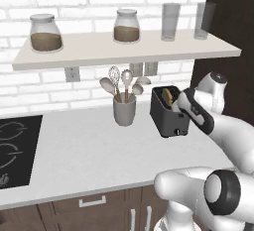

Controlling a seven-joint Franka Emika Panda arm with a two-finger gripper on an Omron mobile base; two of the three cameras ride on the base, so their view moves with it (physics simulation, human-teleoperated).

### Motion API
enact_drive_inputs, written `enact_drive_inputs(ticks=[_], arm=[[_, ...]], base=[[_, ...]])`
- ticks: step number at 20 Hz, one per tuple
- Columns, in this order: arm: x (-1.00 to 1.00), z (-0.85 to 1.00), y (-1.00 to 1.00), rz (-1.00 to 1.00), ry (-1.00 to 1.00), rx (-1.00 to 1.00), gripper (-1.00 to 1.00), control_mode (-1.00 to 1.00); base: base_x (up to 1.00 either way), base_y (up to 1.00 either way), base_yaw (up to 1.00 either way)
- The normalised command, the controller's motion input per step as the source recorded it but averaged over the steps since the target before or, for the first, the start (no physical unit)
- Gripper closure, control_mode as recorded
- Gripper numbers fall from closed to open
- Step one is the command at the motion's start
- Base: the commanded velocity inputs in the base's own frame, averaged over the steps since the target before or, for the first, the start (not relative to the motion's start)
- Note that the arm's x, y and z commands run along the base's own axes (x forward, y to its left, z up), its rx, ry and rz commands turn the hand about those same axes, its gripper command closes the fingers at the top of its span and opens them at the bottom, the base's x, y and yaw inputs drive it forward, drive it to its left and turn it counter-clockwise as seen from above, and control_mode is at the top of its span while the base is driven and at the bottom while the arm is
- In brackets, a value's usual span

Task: Start the toaster. Once the lever pops up, take the bread to the plate on the dining counter.

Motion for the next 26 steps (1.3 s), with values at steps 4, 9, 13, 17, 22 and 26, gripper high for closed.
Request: enact_drive_inputs(ticks=[4,9,13,17,22,26], arm=[[0.44,-0.21,0.00,0.00,0.00,0.00,1.00,-1.00],[0.29,-0.31,-0.01,0.00,0.00,0.00,1.00,-1.00],[0.12,-0.24,-0.01,0.00,0.00,0.00,1.00,-1.00],[0.10,-0.23,-0.01,0.00,0.00,0.00,1.00,-1.00],[0.09,-0.28,0.00,0.00,0.00,0.00,1.00,-1.00],[0.00,-0.56,0.00,0.00,0.04,-0.04,1.00,-1.00]], base=[[0.00,0.00,0.00],[0.00,0.00,0.00],[0.00,0.00,0.00],[0.00,0.00,0.00],[0.00,0.00,0.00],[0.00,0.00,0.00]])
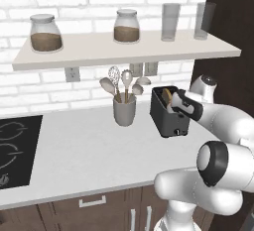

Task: Start the toaster. Once the lever pops up, take the bread to the plate on the dining counter.

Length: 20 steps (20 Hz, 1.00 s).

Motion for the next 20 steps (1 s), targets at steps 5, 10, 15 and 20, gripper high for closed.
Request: enact_drive_inputs(ticks=[5,10,15,20], arm=[[0.00,-0.61,0.00,0.00,0.00,-0.02,1.00,-1.00],[-0.31,-0.57,-0.01,0.00,0.00,0.00,1.00,-1.00],[0.00,-0.95,0.02,0.00,0.00,0.00,1.00,-1.00],[0.48,-0.77,0.40,0.00,-0.01,0.04,1.00,-1.00]], base=[[0.00,0.00,0.00],[0.00,0.00,0.00],[0.00,0.00,0.00],[0.00,0.00,0.00]])
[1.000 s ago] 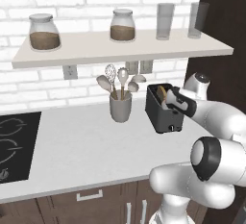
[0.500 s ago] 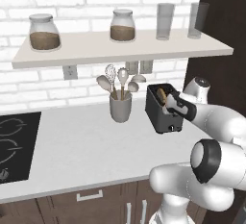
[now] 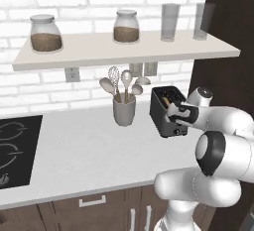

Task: Start the toaster. Once the lever pops up, take the bread to the plate on the dining counter.

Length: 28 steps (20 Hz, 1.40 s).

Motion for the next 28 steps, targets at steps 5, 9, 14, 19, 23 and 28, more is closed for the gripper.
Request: enact_drive_inputs(ticks=[5,9,14,19,23,28], arm=[[-0.18,-0.40,0.31,0.00,-0.04,0.04,1.00,-1.00],[-0.69,0.47,0.01,0.00,0.00,0.00,1.00,-1.00],[-0.45,0.96,0.24,0.00,0.00,-0.08,1.00,-1.00],[-0.25,0.88,0.16,0.00,-0.05,-0.03,1.00,-1.00],[0.00,0.61,0.07,0.00,-0.02,-0.01,1.00,-1.00],[0.00,0.16,0.02,0.00,-0.03,0.00,1.00,-1.00]], base=[[0.00,0.00,0.00],[0.00,0.00,0.00],[0.00,0.00,0.00],[0.00,0.00,0.00],[0.00,0.00,0.00],[0.00,0.00,0.00]])
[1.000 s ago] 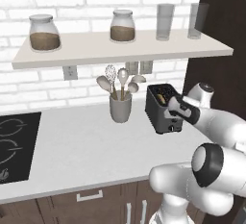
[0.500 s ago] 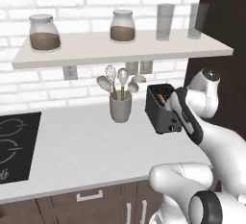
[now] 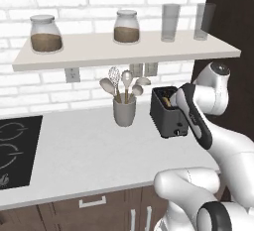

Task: Start the toaster. Once the lever pops up, take the bread to the plate on the dining counter.

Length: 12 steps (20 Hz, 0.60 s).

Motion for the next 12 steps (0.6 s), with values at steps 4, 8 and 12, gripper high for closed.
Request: enact_drive_inputs(ticks=[4,8,12], arm=[[0.01,0.00,0.04,0.00,-0.17,0.00,1.00,-1.00],[0.13,-0.02,0.00,0.00,-0.18,0.06,-1.00,-1.00],[0.15,0.02,0.00,0.00,-0.08,0.00,-1.00,-1.00]], base=[[0.00,0.00,0.00],[0.00,0.00,0.00],[0.00,0.00,0.00]])
